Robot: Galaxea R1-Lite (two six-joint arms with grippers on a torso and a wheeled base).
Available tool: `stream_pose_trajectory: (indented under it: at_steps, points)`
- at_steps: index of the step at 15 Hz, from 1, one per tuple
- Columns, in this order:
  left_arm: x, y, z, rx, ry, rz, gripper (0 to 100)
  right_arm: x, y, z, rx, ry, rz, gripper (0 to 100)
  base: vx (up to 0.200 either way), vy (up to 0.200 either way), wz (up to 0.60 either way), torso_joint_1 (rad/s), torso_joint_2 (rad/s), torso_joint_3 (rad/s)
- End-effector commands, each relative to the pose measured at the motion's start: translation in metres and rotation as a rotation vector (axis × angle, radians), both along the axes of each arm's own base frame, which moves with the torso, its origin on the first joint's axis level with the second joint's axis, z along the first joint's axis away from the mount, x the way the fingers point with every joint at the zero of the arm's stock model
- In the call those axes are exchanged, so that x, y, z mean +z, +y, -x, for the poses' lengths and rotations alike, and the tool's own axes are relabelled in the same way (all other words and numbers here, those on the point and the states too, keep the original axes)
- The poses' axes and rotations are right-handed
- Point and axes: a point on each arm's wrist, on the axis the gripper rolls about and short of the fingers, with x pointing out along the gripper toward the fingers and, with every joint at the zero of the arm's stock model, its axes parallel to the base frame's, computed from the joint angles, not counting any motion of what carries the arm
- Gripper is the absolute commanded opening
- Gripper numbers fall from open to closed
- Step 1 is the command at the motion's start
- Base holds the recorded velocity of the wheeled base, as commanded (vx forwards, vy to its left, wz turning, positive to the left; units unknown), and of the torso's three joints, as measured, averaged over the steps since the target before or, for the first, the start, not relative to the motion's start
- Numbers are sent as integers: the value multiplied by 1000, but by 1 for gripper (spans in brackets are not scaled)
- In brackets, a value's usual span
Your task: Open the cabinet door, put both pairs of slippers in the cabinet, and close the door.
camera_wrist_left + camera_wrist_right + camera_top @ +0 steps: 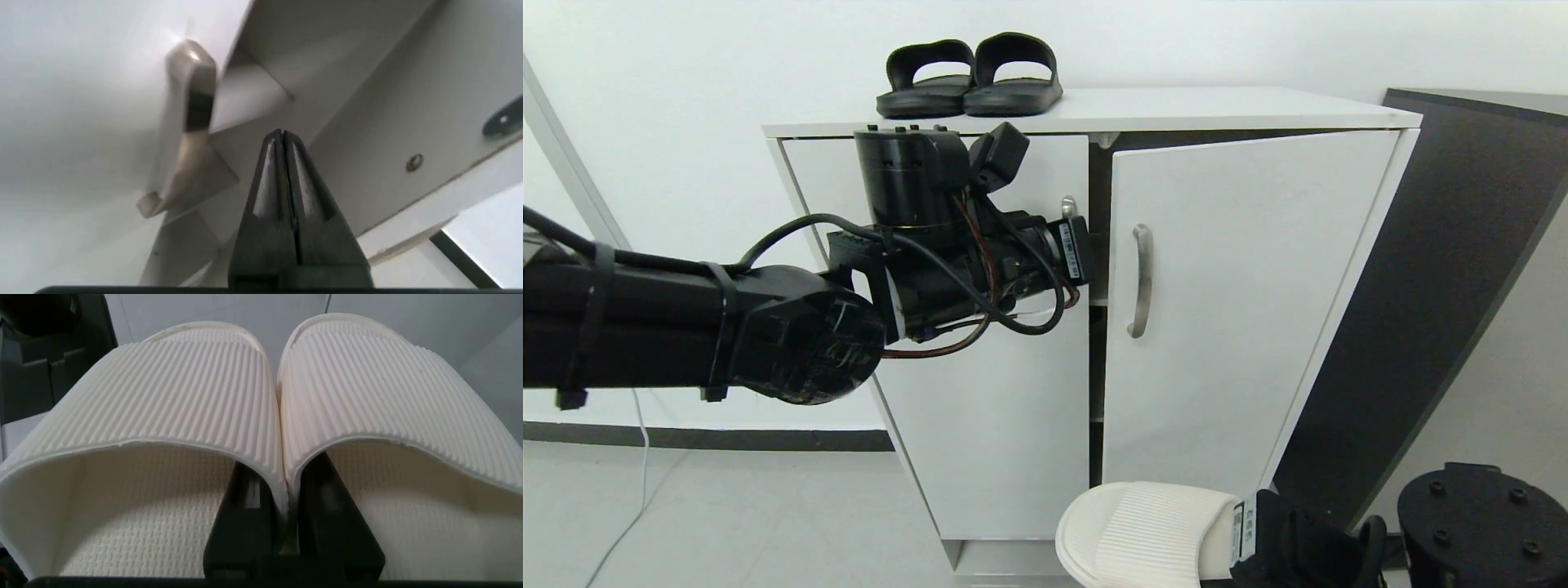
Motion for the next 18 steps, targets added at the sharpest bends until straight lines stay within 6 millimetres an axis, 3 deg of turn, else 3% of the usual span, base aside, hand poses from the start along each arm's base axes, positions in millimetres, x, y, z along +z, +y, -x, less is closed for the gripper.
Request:
stream_pose_trajectory:
  at_steps: [1,3,6,12,18]
  points:
    - [-1,-1,0,-7,3,-1,0,-1,0,0,1,3,5,0,0,0,0,0,0,0]
    - [-1,-2,0,-8,3,-1,0,-2,0,0,3,4,6,0,0,0,0,0,0,0]
    - [0,-3,3,-16,-1,0,0,-3,1,4,21,7,11,0,-200,0,0,1,1,4]
    - [8,-39,46,-168,-41,26,0,-5,-1,15,105,12,-17,0,-200,0,0,-1,5,1]
    - [-4,-48,36,-154,-90,67,0,-7,0,15,105,12,-17,0,0,0,0,0,0,0]
